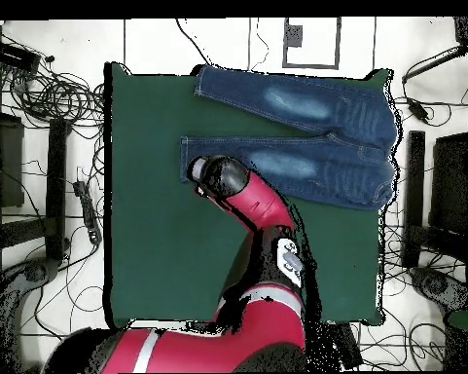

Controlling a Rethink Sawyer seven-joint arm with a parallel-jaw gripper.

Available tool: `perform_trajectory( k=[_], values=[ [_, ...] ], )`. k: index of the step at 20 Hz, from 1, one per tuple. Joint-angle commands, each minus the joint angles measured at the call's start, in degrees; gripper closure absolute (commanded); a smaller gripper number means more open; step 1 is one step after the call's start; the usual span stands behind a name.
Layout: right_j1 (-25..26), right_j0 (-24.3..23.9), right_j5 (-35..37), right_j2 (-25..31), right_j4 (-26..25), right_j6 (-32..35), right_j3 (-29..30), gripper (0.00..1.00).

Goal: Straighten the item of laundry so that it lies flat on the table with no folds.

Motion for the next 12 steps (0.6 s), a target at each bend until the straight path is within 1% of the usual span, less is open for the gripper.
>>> perform_trajectory(
  k=[1,4,9,12],
  values=[
    [4.4,2.0,17.9,-4.9,-14.5,-5.3,-12.2,1.00],
    [4.6,1.0,17.0,-3.9,-15.6,-3.8,-12.1,1.00],
    [2.2,-0.4,16.6,-1.1,-17.9,-1.3,-10.0,1.00],
    [1.5,-0.7,16.6,-0.5,-19.1,-0.5,-9.5,1.00]
  ],
)
